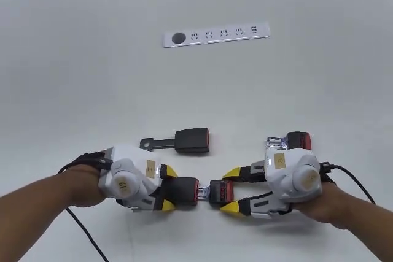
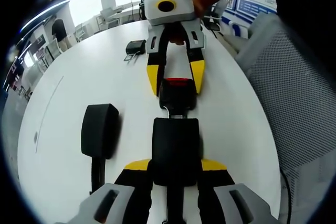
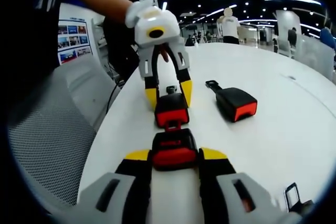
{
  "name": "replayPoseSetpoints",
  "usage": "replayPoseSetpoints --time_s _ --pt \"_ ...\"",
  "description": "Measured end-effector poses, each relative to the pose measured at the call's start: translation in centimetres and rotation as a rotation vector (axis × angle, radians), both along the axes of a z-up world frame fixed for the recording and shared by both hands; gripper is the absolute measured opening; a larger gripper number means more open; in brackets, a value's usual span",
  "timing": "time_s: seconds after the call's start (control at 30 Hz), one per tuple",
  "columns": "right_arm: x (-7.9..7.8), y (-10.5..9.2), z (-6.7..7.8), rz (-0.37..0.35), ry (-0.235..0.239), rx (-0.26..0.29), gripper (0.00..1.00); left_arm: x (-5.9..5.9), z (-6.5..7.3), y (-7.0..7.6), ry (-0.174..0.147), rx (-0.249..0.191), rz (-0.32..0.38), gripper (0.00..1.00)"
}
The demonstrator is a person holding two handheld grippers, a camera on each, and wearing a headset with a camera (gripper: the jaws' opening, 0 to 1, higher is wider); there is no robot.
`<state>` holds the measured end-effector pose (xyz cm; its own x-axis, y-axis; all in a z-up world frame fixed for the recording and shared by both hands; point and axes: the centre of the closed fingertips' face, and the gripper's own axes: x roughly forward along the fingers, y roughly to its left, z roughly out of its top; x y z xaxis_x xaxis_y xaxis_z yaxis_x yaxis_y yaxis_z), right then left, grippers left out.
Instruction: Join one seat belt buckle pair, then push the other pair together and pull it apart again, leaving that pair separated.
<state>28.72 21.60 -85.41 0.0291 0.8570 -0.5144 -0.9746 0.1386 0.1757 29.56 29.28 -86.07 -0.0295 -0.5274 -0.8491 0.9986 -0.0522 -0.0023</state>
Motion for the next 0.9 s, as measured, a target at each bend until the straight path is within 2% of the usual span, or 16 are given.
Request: replayPoseSetpoints --time_s 0.47,0.9 --pt "0.1 1.2 -0.1 -0.009 0.003 -0.033 0.35 0.0 0.0 -0.1 0.007 0.004 -0.006 0.34" --pt "0.1 2.2 -0.2 -0.034 0.001 -0.033 0.35 0.0 0.0 -0.1 0.009 0.001 0.011 0.34"
